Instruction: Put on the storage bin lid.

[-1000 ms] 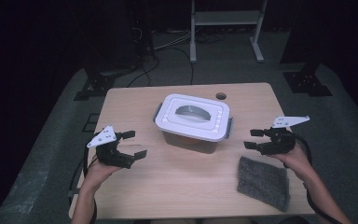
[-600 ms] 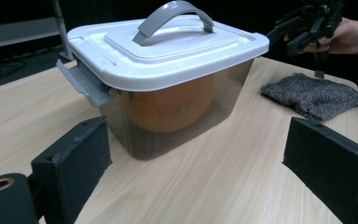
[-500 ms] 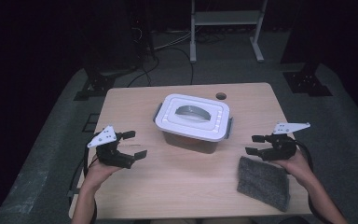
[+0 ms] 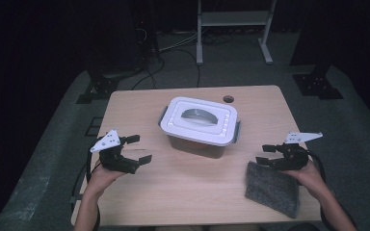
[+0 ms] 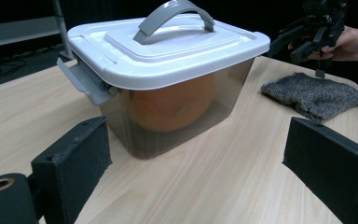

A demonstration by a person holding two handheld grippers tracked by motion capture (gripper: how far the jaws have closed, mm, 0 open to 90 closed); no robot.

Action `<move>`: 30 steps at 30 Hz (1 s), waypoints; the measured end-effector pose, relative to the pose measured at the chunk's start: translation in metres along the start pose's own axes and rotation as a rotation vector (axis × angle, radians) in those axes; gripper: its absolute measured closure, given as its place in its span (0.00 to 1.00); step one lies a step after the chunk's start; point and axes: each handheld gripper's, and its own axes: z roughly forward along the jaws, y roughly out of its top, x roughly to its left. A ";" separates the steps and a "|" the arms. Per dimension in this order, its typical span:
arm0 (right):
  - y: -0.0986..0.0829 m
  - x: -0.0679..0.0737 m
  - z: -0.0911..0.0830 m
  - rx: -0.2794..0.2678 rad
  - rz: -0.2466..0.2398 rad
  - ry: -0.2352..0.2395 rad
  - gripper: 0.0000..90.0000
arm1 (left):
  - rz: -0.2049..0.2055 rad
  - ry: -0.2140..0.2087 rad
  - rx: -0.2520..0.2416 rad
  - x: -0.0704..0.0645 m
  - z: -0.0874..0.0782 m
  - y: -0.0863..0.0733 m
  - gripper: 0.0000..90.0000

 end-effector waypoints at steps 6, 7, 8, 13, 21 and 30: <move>-0.006 0.000 -0.001 0.002 0.009 -0.001 0.34 | -0.001 0.002 -0.001 0.000 -0.001 0.000 0.07; -0.007 0.000 -0.002 0.003 0.010 0.000 0.34 | -0.001 0.002 -0.001 0.000 -0.001 0.000 0.07; -0.007 0.000 -0.002 0.004 0.011 0.000 0.34 | -0.002 0.001 -0.001 0.000 0.000 0.000 0.07; -0.013 0.001 -0.005 -0.001 0.022 -0.001 0.34 | -0.004 0.000 -0.002 0.000 0.000 0.000 0.07; -0.022 0.002 -0.008 -0.020 0.037 -0.002 0.33 | -0.003 -0.002 0.004 0.000 0.001 -0.001 0.07; -0.026 0.006 -0.011 -0.036 0.039 -0.003 0.33 | -0.006 0.000 0.002 0.000 0.001 -0.001 0.07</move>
